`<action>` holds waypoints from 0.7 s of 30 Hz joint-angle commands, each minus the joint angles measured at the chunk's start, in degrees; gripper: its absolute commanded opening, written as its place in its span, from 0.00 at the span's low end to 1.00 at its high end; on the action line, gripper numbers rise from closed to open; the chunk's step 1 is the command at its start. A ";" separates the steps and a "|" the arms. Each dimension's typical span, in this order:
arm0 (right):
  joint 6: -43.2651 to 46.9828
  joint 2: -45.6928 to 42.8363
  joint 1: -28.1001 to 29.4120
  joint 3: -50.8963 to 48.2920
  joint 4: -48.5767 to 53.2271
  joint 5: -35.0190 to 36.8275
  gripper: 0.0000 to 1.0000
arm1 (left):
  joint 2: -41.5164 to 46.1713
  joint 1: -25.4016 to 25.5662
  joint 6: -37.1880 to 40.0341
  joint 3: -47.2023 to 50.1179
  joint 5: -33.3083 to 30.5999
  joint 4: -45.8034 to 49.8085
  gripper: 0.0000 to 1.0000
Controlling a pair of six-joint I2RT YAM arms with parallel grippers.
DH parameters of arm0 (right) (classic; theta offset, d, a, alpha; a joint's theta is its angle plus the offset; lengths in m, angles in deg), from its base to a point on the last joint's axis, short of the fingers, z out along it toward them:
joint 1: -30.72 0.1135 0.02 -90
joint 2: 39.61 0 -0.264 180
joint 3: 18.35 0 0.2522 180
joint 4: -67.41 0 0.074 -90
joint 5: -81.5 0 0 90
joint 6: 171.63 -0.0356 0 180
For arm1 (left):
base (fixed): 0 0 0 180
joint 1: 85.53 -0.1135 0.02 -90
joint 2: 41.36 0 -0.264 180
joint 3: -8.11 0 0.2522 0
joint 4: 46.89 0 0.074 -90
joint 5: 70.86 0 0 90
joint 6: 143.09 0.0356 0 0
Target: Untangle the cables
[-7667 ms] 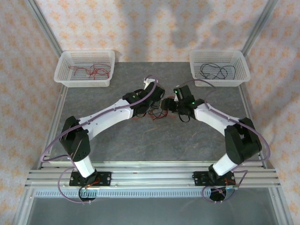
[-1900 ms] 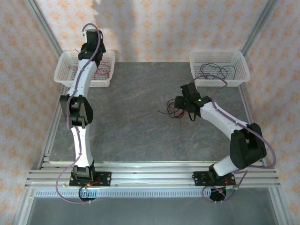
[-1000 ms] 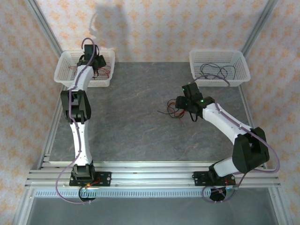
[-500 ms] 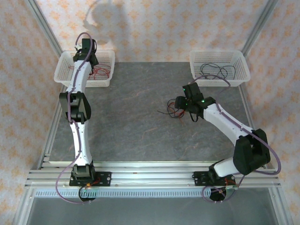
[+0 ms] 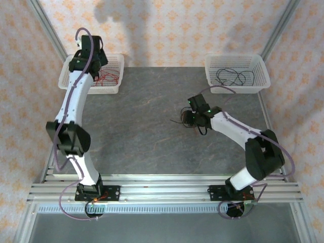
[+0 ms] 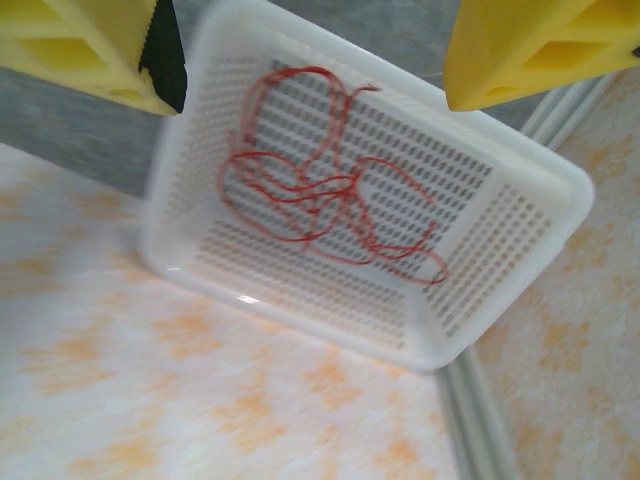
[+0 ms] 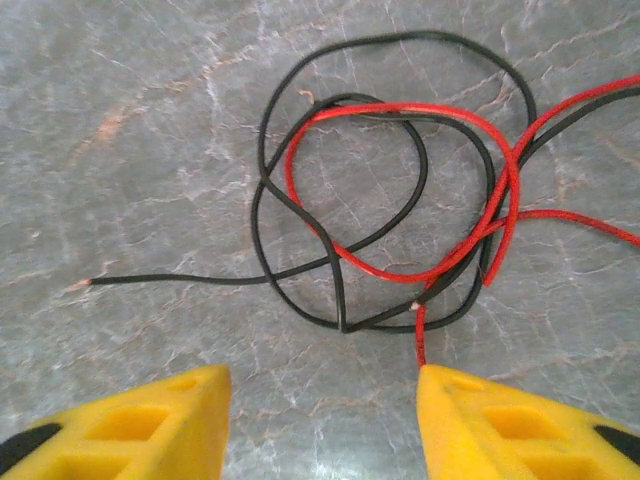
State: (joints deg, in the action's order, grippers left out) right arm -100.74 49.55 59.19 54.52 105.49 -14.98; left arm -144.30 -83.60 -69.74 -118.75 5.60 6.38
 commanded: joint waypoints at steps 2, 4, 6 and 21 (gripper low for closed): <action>-1.01 5.09 -0.08 0.07 -3.36 3.91 0.45 | 6.27 3.21 -1.74 10.35 2.92 -3.87 0.71; -0.84 7.52 -0.08 0.99 -3.90 4.28 0.41 | 9.30 4.48 -2.54 14.25 3.73 -5.40 0.71; -0.81 9.34 -0.08 1.74 -4.43 4.11 0.38 | 12.12 5.61 -3.25 17.81 3.61 -6.50 0.71; -0.42 13.48 -0.08 5.57 -4.54 6.28 0.21 | 20.96 9.15 -5.57 28.49 3.08 -9.24 0.70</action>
State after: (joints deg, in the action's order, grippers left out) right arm -101.09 62.23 59.19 58.45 101.21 -11.25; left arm -124.98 -75.01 -74.29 -91.47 8.63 -1.27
